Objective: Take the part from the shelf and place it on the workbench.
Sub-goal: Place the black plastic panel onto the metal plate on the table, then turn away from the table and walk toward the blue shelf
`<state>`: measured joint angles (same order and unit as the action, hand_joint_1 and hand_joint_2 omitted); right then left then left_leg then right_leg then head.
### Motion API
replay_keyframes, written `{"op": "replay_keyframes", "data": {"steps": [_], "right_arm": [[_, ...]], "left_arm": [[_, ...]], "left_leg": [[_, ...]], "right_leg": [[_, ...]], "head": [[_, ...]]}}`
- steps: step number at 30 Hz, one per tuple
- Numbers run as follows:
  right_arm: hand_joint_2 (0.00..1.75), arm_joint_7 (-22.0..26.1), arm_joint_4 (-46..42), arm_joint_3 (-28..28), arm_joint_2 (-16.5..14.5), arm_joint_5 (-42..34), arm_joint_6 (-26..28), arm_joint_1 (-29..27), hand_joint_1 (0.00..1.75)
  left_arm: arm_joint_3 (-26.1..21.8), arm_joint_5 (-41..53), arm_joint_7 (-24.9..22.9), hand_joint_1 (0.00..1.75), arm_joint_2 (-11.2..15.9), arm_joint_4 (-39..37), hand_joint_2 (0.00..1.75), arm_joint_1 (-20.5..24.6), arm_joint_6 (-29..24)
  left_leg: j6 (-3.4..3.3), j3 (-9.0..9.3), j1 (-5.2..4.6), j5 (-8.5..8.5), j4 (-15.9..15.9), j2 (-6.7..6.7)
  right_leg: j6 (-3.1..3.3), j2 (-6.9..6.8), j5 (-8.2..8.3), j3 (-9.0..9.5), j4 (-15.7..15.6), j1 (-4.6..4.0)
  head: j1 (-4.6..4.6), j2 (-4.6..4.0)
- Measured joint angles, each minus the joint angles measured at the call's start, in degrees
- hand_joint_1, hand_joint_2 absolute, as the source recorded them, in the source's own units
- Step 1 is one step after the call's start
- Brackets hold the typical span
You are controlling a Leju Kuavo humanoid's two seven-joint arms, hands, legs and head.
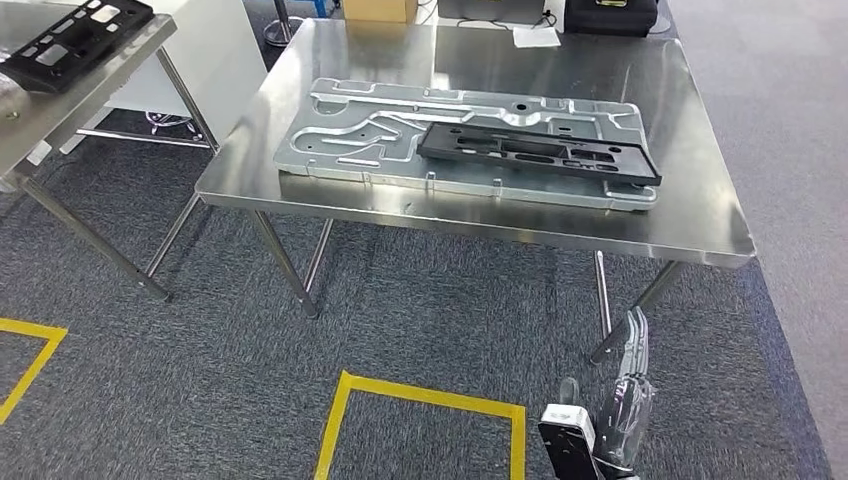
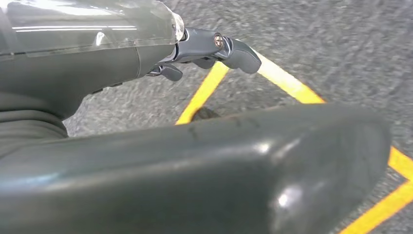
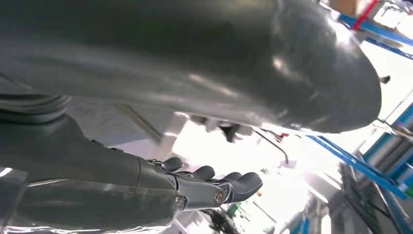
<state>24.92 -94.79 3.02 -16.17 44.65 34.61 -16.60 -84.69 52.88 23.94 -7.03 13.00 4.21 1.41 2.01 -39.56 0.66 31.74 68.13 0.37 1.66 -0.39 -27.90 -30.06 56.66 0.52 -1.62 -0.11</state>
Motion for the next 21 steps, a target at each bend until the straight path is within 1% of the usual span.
{"op": "replay_keyframes", "data": {"steps": [1, 2, 3, 4, 5, 6, 7, 8, 9, 10, 11, 12, 13, 14, 15, 16, 17, 18, 19, 20, 21], "right_arm": [[0.00, 0.5, 0.6, -1.0, -0.6, -0.6, -1.3, -0.3, 0.00], [0.00, 0.9, 1.4, -2.0, -1.1, -1.3, -2.7, -0.5, 0.00], [0.00, 1.3, 2.4, -3.0, -1.4, -2.1, -4.1, -0.7, 0.00], [0.00, 1.8, 3.6, -4.0, -1.6, -2.7, -5.5, -0.8, 0.00], [0.00, 2.8, 5.2, -5.4, -1.7, -3.0, -6.9, -0.8, 0.00], [0.00, 4.1, 7.6, -7.6, -1.7, -3.0, -8.1, -0.4, 0.00], [0.00, 5.8, 10.5, -10.6, -1.8, -2.6, -9.0, 0.2, 0.00], [0.00, 7.4, 14.1, -14.2, -1.9, -1.6, -9.3, 1.1, 0.00], [0.00, 9.0, 18.2, -18.3, -1.9, -0.3, -9.1, 2.3, 0.00], [0.00, 10.5, 22.9, -22.8, -1.9, 1.3, -8.5, 3.7, 0.00], [0.00, 11.8, 27.7, -27.2, -1.7, 2.6, -7.9, 5.1, 0.00], [0.00, 13.0, 32.3, -31.3, -1.5, 3.7, -7.2, 6.4, 0.00], [0.00, 13.8, 36.4, -35.0, -1.3, 4.5, -6.6, 7.3, 0.00], [0.00, 14.0, 39.6, -38.0, -1.1, 5.1, -6.2, 8.0, 0.00], [0.00, 13.6, 42.5, -40.5, -0.9, 5.6, -6.0, 8.6, 0.00], [0.00, 12.3, 45.6, -42.9, -0.6, 6.4, -5.8, 9.4, 0.00], [0.00, 10.6, 48.5, -45.1, -0.3, 7.3, -5.7, 10.3, 0.00], [0.00, 8.4, 51.5, -47.2, 0.1, 8.1, -5.7, 11.2, 0.00], [0.00, 5.8, 54.5, -49.3, 0.6, 9.0, -5.6, 12.1, 0.00], [0.00, 3.2, 57.4, -51.2, 1.1, 9.6, -5.6, 12.8, 0.00], [0.00, 0.5, 60.2, -53.0, 1.5, 10.1, -5.7, 13.3, 0.00]], "left_arm": [[-0.1, 0.0, 0.0, 0.00, 0.0, 0.0, 0.00, 0.0, 0.0], [-0.3, -0.1, 0.0, 0.00, -0.1, 0.0, 0.00, 0.0, 0.0], [-0.4, -0.1, 0.1, 0.00, -0.1, 0.0, 0.00, 0.0, 0.0], [-0.4, -0.1, 0.1, 0.00, -0.1, 0.0, 0.00, 0.1, 0.0], [-0.4, -0.1, 0.1, 0.00, -0.2, 0.0, 0.00, 0.2, 0.0], [-0.5, -0.1, 0.2, 0.00, -0.3, 0.0, 0.00, 0.3, -0.2], [-0.5, -0.1, 0.2, 0.00, -0.3, 0.0, 0.00, 0.5, -0.5], [-0.5, 0.0, 0.2, 0.00, -0.4, 0.0, 0.00, 0.7, -0.7], [-0.5, 0.1, 0.2, 0.00, -0.4, 0.0, 0.00, 0.8, -1.0], [-0.5, 0.2, 0.2, 0.00, -0.5, 0.0, 0.00, 0.7, -1.3], [-0.5, 0.3, 0.2, 0.00, -0.7, 0.0, 0.00, 0.6, -1.5], [-0.5, 0.5, 0.2, 0.00, -0.7, 0.0, 0.00, 0.4, -1.7], [-0.5, 0.5, 0.2, 0.00, -0.8, 0.0, 0.00, 0.3, -1.8], [-0.5, 0.5, 0.2, 0.00, -0.9, 0.0, 0.00, 0.3, -1.9], [-0.5, 0.6, 0.2, 0.00, -0.9, 0.0, 0.00, 0.2, -2.0], [-0.5, 0.7, 0.3, 0.00, -0.9, 0.0, 0.00, 0.2, -2.1], [-0.5, 0.9, 0.3, 0.00, -1.0, 0.0, 0.00, 0.1, -2.2], [-0.5, 1.0, 0.4, 0.00, -1.0, 0.0, 0.00, 0.1, -2.4], [-0.5, 1.1, 0.4, 0.00, -1.0, 0.0, 0.00, 0.1, -2.6], [-0.5, 1.1, 0.4, 0.00, -1.0, 0.0, 0.00, 0.1, -2.7], [-0.5, 1.1, 0.5, 0.00, -1.0, 0.0, 0.00, 0.1, -2.8]], "left_leg": [[0.15, -0.35, 0.01, 1.55, 3.4, 0.00], [0.21, -0.08, 0.01, 1.54, 5.6, 0.00], [0.17, 0.95, 0.00, 0.36, 6.2, 0.01], [-0.02, 2.98, -0.02, -1.39, 4.8, 0.12], [-0.36, 5.93, -0.07, -2.64, 1.5, 0.49], [-0.77, 9.46, -0.26, -2.70, -3.1, 1.14], [-1.26, 12.47, -0.48, -1.99, -7.6, 1.70], [-1.76, 14.48, -0.76, -1.06, -10.9, 2.05], [-2.25, 15.38, -1.06, -0.46, -12.9, 1.98], [-2.76, 15.16, -1.17, -0.78, -13.5, 1.55], [-3.21, 14.69, -1.17, -1.53, -13.7, 1.19], [-3.68, 14.08, -1.08, -2.26, -13.9, 0.81], [-4.09, 13.28, -0.95, -3.09, -14.1, 0.49], [-4.39, 12.40, -0.88, -3.80, -14.2, 0.17], [-4.60, 11.45, -0.89, -4.42, -14.2, -0.20], [-4.64, 10.55, -0.91, -5.13, -14.1, -0.51], [-4.59, 9.71, -0.92, -5.78, -14.0, -0.82], [-4.45, 8.91, -0.90, -6.35, -13.9, -1.19], [-4.27, 8.13, -0.85, -6.85, -13.6, -1.67], [-4.03, 7.42, -0.79, -7.23, -13.2, -2.21], [-3.77, 6.72, -0.80, -7.48, -12.7, -2.77]], "right_leg": [[0.07, -0.19, 0.67, -0.94, 0.1, -0.13], [0.10, -0.42, 1.29, -1.88, 0.3, -0.25], [0.10, -0.73, 1.89, -2.88, 0.5, -0.38], [0.06, -1.05, 2.42, -3.78, 0.7, -0.51], [-0.04, -1.33, 2.93, -4.50, 0.9, -0.62], [-0.23, -1.68, 3.39, -5.05, 1.1, -0.78], [-0.52, -2.13, 3.85, -5.38, 1.2, -0.88], [-0.86, -2.69, 4.29, -5.49, 1.2, -0.88], [-1.26, -3.31, 4.76, -5.50, 1.1, -0.82], [-1.67, -3.89, 5.29, -5.47, 0.9, -0.76], [-2.09, -3.86, 5.22, -5.62, 1.0, -0.59], [-2.46, -3.27, 4.21, -5.96, 1.5, -0.47], [-2.81, -2.29, 2.01, -6.58, 3.2, -0.37], [-3.08, -1.15, -1.08, -7.41, 5.9, -0.21], [-3.26, -0.40, -3.97, -8.28, 9.4, -0.17], [-3.41, -0.01, -5.77, -9.02, 13.1, -0.13], [-3.50, 0.12, -6.03, -9.32, 15.9, -0.11], [-3.55, 0.20, -4.93, -8.84, 17.0, -0.05], [-3.55, 0.36, -3.12, -7.23, 15.9, 0.05], [-3.52, 1.01, -1.61, -4.53, 12.7, 0.21], [-3.40, 2.31, -1.09, -1.24, 8.3, 0.36]], "head": [[-0.01, 0.00], [-0.01, 0.00], [-0.01, 0.00], [-0.02, 0.00], [-0.02, 0.00], [-0.03, 0.00], [-0.01, 0.00], [0.03, 0.00], [0.04, 0.00], [0.08, 0.00], [0.08, 0.00], [0.09, 0.00], [0.14, 0.00], [0.15, 0.00], [0.19, 0.00], [0.20, 0.00], [0.20, 0.00], [0.20, 0.00], [0.20, 0.00], [0.20, 0.00], [0.20, 0.00]]}}
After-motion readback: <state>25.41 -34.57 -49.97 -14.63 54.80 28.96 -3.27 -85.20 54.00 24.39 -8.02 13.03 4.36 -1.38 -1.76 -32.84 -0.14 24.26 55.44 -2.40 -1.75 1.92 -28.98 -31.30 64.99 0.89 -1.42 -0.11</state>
